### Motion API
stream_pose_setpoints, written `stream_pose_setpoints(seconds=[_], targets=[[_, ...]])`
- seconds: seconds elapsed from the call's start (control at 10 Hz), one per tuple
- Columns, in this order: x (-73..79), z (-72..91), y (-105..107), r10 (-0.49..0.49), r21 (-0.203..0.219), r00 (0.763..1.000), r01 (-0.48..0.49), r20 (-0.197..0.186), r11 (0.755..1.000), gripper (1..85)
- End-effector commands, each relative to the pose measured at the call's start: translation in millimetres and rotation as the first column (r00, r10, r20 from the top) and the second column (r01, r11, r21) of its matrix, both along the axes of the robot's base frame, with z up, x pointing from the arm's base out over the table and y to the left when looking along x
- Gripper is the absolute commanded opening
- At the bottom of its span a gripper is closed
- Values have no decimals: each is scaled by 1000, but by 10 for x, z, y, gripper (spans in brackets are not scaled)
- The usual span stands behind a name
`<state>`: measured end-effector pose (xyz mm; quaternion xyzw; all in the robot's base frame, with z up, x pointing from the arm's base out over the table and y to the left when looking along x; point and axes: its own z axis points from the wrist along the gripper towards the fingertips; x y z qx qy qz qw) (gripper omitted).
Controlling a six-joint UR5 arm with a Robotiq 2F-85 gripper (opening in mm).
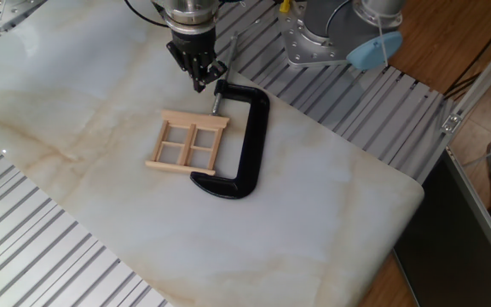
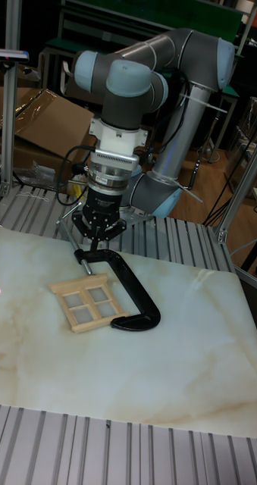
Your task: Open a sliding window
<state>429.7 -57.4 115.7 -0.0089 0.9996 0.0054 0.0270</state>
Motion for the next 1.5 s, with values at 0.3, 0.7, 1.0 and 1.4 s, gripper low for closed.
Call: stream_pose_setpoints(seconds=[0.3,0.7,1.0,1.4], targets=[[644,-550,-124,15,16,999,-15,30,1000,7],[853,-772,-47,-10,18,999,9,53,1000,7],[917,-837,-8,-24,20,998,23,54,1000,7],[991,-896,24,-21,17,998,20,63,1000,7]])
